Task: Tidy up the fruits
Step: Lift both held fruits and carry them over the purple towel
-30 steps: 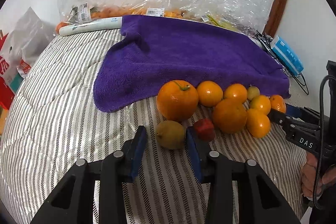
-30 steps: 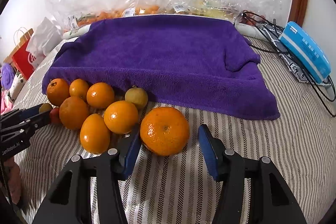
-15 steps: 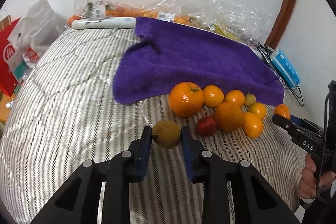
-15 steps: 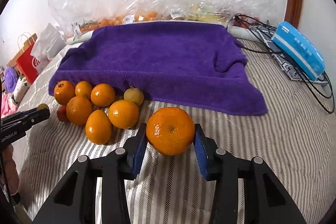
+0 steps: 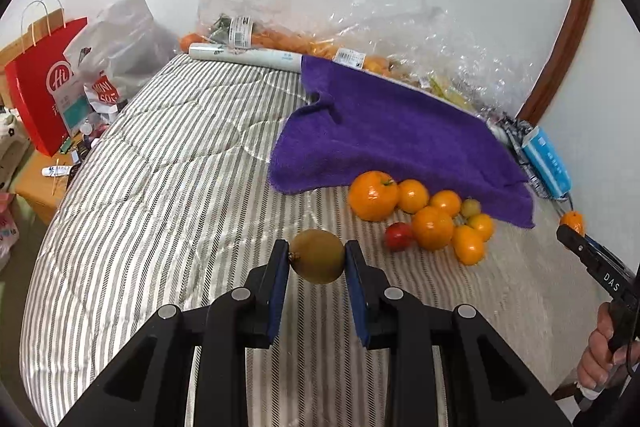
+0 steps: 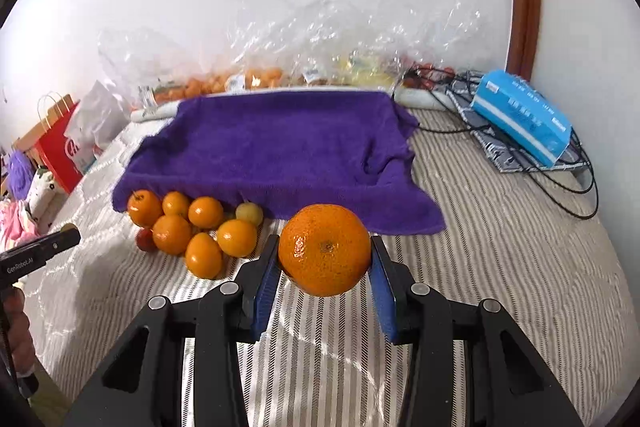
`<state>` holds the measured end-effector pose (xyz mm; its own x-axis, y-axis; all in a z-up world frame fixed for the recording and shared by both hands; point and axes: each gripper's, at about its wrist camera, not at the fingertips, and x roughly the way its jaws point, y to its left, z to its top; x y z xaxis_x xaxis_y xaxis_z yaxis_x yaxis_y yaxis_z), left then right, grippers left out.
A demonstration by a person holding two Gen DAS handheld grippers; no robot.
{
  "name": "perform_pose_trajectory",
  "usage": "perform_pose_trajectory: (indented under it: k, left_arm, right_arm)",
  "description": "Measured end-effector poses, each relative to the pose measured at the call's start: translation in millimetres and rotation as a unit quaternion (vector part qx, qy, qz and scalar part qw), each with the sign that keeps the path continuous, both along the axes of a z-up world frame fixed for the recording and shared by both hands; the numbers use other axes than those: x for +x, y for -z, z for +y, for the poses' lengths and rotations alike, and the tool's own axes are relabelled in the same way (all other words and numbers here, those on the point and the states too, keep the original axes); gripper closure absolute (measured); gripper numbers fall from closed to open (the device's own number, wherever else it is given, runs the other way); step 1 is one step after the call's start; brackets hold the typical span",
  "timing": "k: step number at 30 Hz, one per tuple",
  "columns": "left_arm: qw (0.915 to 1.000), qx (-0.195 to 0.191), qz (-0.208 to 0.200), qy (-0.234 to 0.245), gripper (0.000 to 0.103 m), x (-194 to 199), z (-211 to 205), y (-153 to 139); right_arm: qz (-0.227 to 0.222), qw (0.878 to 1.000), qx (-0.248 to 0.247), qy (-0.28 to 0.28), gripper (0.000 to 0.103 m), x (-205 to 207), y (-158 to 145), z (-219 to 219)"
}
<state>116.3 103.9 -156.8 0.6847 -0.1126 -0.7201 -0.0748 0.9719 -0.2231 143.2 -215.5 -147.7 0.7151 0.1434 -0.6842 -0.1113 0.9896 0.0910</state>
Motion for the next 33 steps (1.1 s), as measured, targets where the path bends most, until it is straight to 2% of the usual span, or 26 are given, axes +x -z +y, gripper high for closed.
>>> perform_pose_trajectory:
  k: [5,9,18,25,33]
  left_arm:
    - [0.9999,-0.002,-0.013,0.002,0.076,-11.4,-7.1,-15.8]
    - [0.9995,-0.024,-0.018,0.007,0.076,-21.6,-14.5,-30.1]
    - [0.9983,-0.004,-0.056,0.016,0.076,-47.7,-34.2,-75.4]
    - [0.9978,-0.012,-0.061,0.021,0.076,-41.6,-31.8,-90.8]
    - [0.9963,-0.019,-0.08,0.026,0.076,-15.3,-26.3,-109.3]
  right_arm:
    - [-0.022,1.0,-0.003,0.001,0.061,-19.4,-23.7,-2.9]
    - [-0.027,1.0,0.001,0.001,0.061,-30.4,-33.5,-3.3]
    - [-0.049,0.999,0.008,-0.014,0.061,-61.4,-62.4,4.3]
    - [-0.065,0.998,0.01,-0.01,0.061,-66.2,-82.3,6.7]
    - [-0.076,0.997,0.008,-0.012,0.061,-45.5,-100.9,12.4]
